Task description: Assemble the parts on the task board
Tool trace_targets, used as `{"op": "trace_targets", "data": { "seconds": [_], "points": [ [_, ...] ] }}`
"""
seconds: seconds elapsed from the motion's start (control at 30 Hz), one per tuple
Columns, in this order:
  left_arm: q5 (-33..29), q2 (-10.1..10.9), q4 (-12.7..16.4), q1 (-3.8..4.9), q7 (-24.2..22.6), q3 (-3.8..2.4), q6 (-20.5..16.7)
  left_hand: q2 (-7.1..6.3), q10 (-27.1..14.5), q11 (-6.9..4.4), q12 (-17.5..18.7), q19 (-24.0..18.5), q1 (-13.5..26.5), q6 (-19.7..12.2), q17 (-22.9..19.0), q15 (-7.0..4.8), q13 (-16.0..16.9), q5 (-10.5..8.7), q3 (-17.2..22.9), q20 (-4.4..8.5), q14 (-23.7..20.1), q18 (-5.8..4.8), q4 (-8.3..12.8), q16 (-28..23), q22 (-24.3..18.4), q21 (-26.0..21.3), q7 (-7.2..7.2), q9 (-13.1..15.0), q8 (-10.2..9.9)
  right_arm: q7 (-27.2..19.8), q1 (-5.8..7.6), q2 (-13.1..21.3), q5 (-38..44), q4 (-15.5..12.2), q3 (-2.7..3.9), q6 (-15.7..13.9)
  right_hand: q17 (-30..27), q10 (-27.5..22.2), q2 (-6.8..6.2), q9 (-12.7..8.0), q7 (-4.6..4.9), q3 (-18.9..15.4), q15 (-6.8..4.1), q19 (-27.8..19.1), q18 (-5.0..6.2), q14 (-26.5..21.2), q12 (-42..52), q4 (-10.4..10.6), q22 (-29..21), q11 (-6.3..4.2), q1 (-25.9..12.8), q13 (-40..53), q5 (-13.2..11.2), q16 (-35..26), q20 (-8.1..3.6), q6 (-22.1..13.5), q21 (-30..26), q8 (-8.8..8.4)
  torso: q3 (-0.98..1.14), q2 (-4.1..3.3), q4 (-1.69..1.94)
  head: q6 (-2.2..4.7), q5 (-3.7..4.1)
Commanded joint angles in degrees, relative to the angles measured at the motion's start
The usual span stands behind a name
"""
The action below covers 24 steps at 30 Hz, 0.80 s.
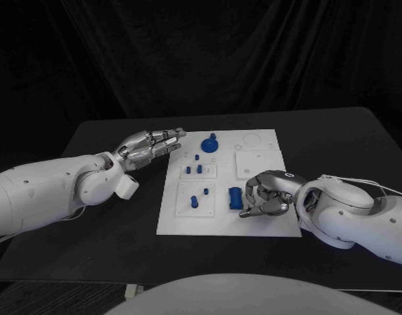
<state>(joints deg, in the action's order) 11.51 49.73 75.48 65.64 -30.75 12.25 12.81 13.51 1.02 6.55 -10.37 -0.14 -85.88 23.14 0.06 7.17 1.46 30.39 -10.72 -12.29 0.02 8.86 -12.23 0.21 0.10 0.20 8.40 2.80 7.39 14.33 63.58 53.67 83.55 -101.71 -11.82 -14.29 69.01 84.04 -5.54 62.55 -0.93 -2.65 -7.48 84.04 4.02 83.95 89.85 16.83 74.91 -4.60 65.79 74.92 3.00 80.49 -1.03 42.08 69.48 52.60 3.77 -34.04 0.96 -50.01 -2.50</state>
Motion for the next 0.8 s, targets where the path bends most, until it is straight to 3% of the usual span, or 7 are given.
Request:
{"op": "trace_targets", "data": {
  "seconds": [0.03,0.1,0.2,0.23,0.27,0.53,0.8],
  "points": [
    [-0.24,0.08,0.18,-0.07,-0.72,-0.06,0.39,0.09,0.01,0.57,-0.16,0.14,-0.48,0.30,-0.06,0.45,0.07,0.34,0.10,-0.44,-0.02,0.30,0.33,-0.21,-0.10,-0.20,0.23,0.08,0.19,-0.32,1.34,1.57,-1.72,-1.30,0.04,-4.35,0.81,5.96,4.99,-4.27,0.61,-1.34,0.05,1.30,-0.38,2.68,0.15,-0.13,10.28,0.29,-5.91,15.08,0.43,0.58,0.05,0.73,0.80,-4.03,0.01,0.01,0.02,0.01,-0.14],
    [-0.25,0.09,0.16,-0.08,-0.74,-0.06,0.31,0.08,0.03,0.58,-0.26,0.14,-0.55,0.46,-0.06,0.43,0.09,0.43,0.15,-0.44,-0.02,0.31,0.45,-0.21,-0.10,-0.20,0.24,0.10,0.26,0.07,2.52,2.37,-2.50,-1.80,0.04,-4.07,1.25,5.96,5.53,-7.75,0.92,-1.57,0.39,1.40,-0.42,2.76,0.15,0.10,10.35,0.66,-4.75,15.08,2.50,0.85,0.19,1.92,1.18,-7.44,0.01,0.00,0.00,0.01,-0.08],
    [-0.25,0.07,0.13,-0.08,-0.75,-0.06,0.22,0.08,0.05,0.59,-0.33,0.14,-0.61,0.57,-0.06,0.40,0.10,0.48,0.20,-0.43,-0.02,0.32,0.55,-0.21,-0.10,-0.20,0.25,0.12,0.32,2.83,5.81,3.54,-3.39,-2.48,0.04,0.31,1.59,5.96,6.83,-20.11,2.94,-0.22,1.62,1.42,-0.61,2.75,0.15,-0.57,10.42,2.51,-1.24,15.08,21.26,1.07,0.95,4.37,1.64,-20.79,0.00,0.01,-0.01,0.01,0.24],
    [-0.25,0.06,0.13,-0.08,-0.75,-0.06,0.21,0.08,0.05,0.59,-0.33,0.14,-0.61,0.57,-0.06,0.40,0.10,0.48,0.20,-0.43,-0.02,0.32,0.55,-0.21,-0.10,-0.20,0.25,0.12,0.32,3.74,6.64,3.67,-3.51,-2.50,0.04,1.82,1.62,5.96,6.16,-27.02,4.40,0.45,1.73,1.41,-0.70,2.75,0.15,-0.42,10.42,3.35,0.98,15.08,22.30,1.12,1.98,8.13,1.72,-27.39,0.01,0.03,-0.01,0.01,0.33],
    [-0.25,0.04,0.11,-0.08,-0.75,-0.06,0.19,0.08,0.06,0.59,-0.34,0.14,-0.66,0.63,-0.06,0.38,0.10,0.51,0.23,-0.43,-0.02,0.33,0.64,-0.21,-0.10,-0.20,0.25,0.13,0.36,5.39,8.04,3.75,-3.68,-2.44,0.04,4.62,1.47,5.96,6.55,-30.12,4.21,0.07,2.32,1.40,-0.62,2.70,0.15,-0.35,10.41,3.31,0.10,15.08,20.88,1.06,2.29,9.74,1.75,-30.24,0.00,0.02,0.00,0.01,0.41],
    [-0.25,-0.24,-0.02,-0.09,-0.95,-0.06,0.04,0.19,0.12,0.67,-0.47,0.14,-0.85,0.78,-0.06,0.31,0.12,0.65,0.43,-0.40,-0.02,0.38,0.93,-0.21,-0.10,-0.20,0.31,0.14,0.46,17.54,15.24,1.01,-4.19,0.98,0.04,24.67,0.99,5.96,5.93,-35.66,3.17,0.07,1.95,1.52,-0.49,2.64,0.15,-2.02,10.42,2.63,2.08,15.08,23.65,0.84,1.94,16.99,1.95,-34.49,0.00,0.00,0.01,0.01,0.57],
    [-0.25,-0.10,0.08,-0.09,-0.88,-0.06,-0.27,0.32,0.19,0.75,-0.66,0.14,-0.99,1.03,-0.06,0.29,0.15,0.74,0.61,-0.41,-0.02,0.40,1.15,-0.21,-0.10,-0.20,0.38,0.17,0.60,22.06,16.86,-2.16,-5.30,6.03,0.03,36.12,-0.10,5.96,5.61,-40.78,3.72,1.08,2.41,1.63,-0.34,2.58,0.15,-1.90,10.02,3.12,1.52,15.08,15.75,0.47,2.27,19.74,0.60,-40.06,-0.01,0.00,0.00,0.01,0.72]
  ]
}}
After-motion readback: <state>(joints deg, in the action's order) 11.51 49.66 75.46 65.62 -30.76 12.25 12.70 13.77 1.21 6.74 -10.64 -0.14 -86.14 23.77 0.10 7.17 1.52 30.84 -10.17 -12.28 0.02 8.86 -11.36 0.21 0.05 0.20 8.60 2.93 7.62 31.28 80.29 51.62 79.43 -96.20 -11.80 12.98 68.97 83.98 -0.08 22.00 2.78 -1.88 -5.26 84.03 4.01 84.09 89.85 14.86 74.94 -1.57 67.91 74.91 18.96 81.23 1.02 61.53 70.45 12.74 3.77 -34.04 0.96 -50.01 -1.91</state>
